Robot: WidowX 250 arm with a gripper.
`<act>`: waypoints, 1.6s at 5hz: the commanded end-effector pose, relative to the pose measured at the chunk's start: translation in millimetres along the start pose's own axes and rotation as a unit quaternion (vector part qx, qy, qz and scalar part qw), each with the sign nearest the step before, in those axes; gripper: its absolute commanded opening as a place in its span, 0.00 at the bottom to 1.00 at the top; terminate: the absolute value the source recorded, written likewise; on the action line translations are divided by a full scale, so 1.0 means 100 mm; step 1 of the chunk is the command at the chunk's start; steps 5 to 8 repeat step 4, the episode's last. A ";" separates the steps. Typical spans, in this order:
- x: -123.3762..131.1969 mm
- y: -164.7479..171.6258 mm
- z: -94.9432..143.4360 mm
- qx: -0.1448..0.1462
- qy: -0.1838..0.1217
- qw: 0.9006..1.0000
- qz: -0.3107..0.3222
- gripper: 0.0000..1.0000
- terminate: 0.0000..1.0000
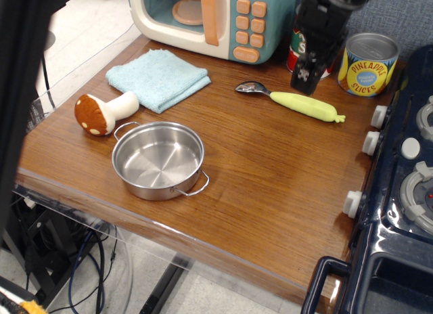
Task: Move spoon to front of cans, handle pointed away from blue towel.
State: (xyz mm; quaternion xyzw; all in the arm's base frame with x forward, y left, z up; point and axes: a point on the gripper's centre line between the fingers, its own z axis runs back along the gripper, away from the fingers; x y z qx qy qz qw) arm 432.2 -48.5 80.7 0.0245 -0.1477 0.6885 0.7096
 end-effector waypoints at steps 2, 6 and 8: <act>0.20 0.02 0.48 -0.055 0.009 0.998 0.020 1.00 0.00; 0.20 0.02 0.48 -0.055 0.009 0.998 0.020 1.00 1.00; 0.20 0.02 0.48 -0.055 0.009 0.998 0.020 1.00 1.00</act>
